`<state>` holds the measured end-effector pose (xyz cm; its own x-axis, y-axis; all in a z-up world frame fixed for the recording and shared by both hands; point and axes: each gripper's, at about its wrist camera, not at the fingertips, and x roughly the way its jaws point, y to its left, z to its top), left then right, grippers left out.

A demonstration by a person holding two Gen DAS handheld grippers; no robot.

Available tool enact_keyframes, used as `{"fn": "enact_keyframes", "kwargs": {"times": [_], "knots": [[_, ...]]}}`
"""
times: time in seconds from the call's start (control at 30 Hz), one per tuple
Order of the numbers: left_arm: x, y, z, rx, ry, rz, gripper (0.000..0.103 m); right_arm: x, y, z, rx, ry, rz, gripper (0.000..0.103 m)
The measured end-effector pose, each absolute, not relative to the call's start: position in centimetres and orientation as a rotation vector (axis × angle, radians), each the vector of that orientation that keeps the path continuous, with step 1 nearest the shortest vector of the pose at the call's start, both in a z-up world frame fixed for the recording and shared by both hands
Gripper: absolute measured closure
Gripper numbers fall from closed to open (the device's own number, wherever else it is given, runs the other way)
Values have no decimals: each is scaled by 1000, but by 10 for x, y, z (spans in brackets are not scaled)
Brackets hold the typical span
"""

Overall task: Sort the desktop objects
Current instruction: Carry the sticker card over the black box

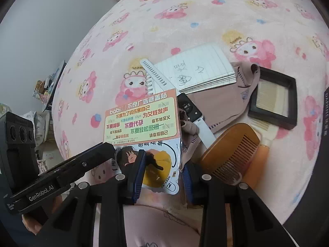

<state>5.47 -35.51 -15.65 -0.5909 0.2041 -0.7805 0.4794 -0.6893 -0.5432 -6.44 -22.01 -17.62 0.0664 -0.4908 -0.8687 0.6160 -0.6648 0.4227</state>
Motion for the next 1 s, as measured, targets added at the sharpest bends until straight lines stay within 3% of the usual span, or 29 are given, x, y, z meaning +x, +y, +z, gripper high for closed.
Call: {"fn": "enact_keyframes", "kwargs": {"times": [0.5,0.8,1.0], "knots": [[5,-214,-78,1373,979,-2676,71,-70,-72,-80,1335,64,-1952,72],[-76,-86,-66,1548,818,-2853,71,-100,53,-64,1329,24,-2145,71],[-125,-18,-85,1693,733,-2873,71,-135,131,-80,1377,-29,-2274,71]]}}
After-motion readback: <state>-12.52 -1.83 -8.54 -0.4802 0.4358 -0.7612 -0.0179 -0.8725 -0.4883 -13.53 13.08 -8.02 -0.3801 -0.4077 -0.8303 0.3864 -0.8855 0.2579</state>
